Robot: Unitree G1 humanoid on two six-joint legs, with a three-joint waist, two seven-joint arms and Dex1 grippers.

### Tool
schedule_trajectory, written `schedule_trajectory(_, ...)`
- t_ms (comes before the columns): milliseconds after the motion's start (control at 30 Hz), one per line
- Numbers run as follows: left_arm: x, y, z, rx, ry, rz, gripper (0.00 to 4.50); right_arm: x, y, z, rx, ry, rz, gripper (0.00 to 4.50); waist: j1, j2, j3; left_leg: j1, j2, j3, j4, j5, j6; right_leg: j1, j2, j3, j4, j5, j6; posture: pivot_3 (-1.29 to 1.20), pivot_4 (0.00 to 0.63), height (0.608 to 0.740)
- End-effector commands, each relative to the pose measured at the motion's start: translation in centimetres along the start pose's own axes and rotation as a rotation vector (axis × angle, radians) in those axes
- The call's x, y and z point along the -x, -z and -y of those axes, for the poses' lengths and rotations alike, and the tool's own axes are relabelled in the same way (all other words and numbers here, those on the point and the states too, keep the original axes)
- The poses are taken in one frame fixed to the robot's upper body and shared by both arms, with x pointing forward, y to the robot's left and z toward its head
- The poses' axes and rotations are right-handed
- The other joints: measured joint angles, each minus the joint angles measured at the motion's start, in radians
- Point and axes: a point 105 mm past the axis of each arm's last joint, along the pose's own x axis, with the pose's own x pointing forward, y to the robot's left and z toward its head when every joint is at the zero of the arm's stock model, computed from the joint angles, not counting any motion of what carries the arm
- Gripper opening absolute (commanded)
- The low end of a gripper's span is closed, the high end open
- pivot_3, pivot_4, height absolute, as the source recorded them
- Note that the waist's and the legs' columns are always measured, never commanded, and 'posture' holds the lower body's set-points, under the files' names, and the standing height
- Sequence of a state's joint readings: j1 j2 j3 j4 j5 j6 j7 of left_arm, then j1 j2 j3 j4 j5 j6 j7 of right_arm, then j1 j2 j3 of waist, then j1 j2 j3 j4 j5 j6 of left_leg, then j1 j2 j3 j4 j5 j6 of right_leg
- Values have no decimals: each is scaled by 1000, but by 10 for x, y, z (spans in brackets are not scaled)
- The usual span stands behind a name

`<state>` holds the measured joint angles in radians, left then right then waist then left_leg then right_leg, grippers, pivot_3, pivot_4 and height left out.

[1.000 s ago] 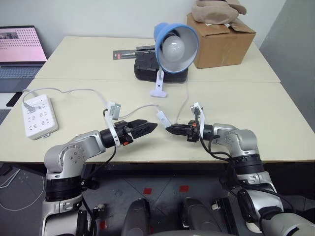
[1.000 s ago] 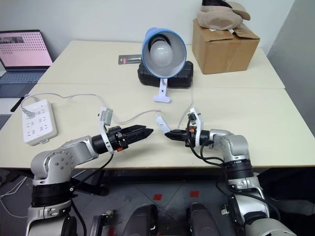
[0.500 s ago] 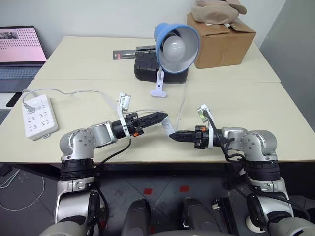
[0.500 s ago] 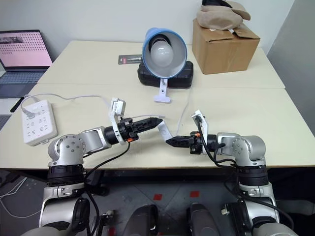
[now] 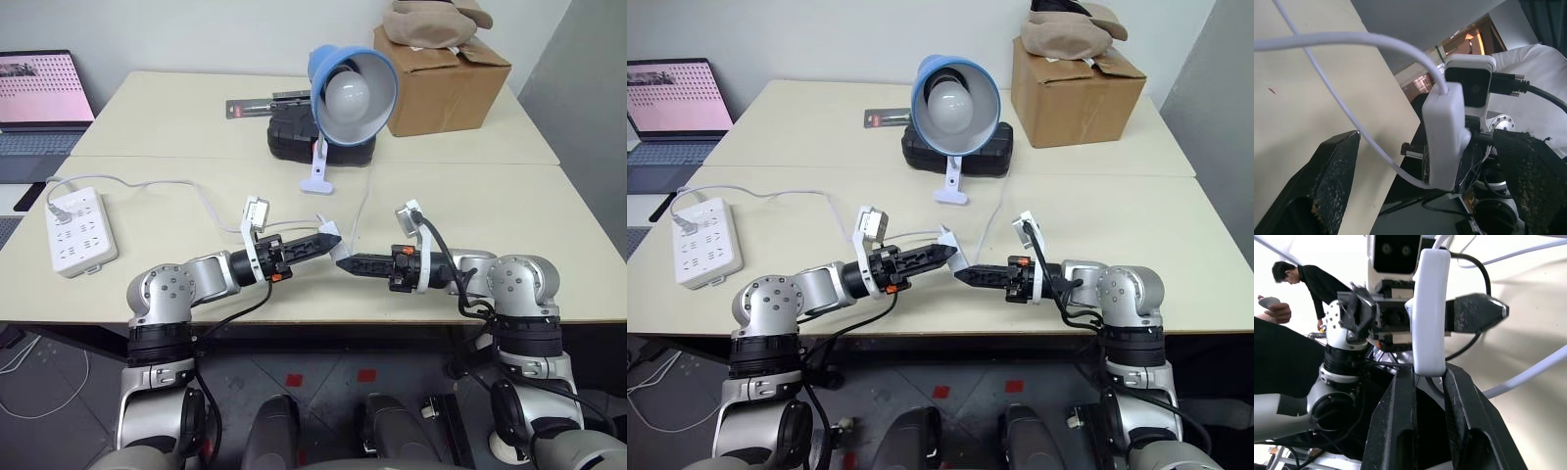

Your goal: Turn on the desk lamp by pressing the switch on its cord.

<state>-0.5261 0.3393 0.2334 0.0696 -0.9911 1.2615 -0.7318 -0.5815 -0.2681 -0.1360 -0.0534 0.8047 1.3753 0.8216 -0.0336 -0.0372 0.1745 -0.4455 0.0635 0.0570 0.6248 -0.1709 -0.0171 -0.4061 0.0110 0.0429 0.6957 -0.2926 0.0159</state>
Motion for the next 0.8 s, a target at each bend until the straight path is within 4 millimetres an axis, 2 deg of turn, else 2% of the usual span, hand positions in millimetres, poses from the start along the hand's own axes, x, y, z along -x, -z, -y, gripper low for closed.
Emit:
schedule_trajectory(33,-5,-6,15,-30,61,24,4500,-2,-8,-18,53,-64,0,393,0,0,0,0,0,0,0,0,0,0,0,0,0,0,0,0,150,740)
schedule_trajectory(233,-8,-8,17,-29,66,46,4500,-2,-7,-17,50,-58,-2,393,0,0,0,-1,0,0,0,0,0,0,1,0,-1,0,0,0,150,740)
schedule_trajectory(567,-9,-10,19,-14,88,63,2840,2,-6,-15,40,-47,4,393,0,0,0,-2,0,-1,0,0,0,0,1,0,-2,0,1,0,150,740)
schedule_trajectory(800,-11,-7,22,-9,108,57,1368,4,-8,-15,29,-47,17,393,0,0,0,-2,0,-1,0,0,0,0,1,0,-3,0,1,0,150,740)
